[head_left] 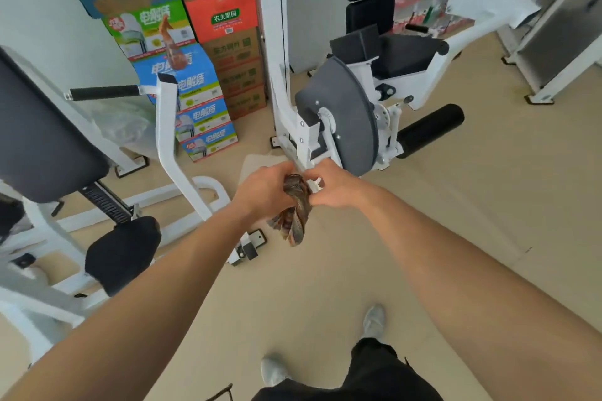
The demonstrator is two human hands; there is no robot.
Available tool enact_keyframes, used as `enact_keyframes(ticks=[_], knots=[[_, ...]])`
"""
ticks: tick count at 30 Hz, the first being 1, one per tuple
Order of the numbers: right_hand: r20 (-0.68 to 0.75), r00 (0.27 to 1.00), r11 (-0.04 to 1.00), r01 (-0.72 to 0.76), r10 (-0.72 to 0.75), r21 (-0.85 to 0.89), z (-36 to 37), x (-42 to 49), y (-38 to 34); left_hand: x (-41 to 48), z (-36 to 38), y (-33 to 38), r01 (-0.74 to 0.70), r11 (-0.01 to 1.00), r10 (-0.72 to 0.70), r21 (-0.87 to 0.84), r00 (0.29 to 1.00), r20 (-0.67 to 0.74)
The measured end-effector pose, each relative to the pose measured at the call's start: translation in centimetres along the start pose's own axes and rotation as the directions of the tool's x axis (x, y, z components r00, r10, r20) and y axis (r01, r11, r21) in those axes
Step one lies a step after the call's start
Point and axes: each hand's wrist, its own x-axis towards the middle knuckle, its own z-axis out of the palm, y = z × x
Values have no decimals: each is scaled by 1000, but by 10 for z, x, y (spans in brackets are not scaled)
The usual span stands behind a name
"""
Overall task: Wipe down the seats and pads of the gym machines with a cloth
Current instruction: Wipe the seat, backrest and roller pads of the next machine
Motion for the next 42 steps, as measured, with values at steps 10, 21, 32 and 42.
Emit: enact_keyframes(ticks=[10,21,32,42], knots=[[-94,994,999,-50,48,-10,-149,-48,159,125,52,155,-78,965,51,249,993,110],[-185,974,977,-156,127,-148,-299,-75,345,260,125,337,-153,966,110,207,973,202],[-184,931,922,-346,315,-172,-472,-28,528,476,180,467,-94,994,107,-59,951,290],[-125,944,940,-320,305,-122,-662,30,658,661,205,593,-109,991,129,-76,917,376]])
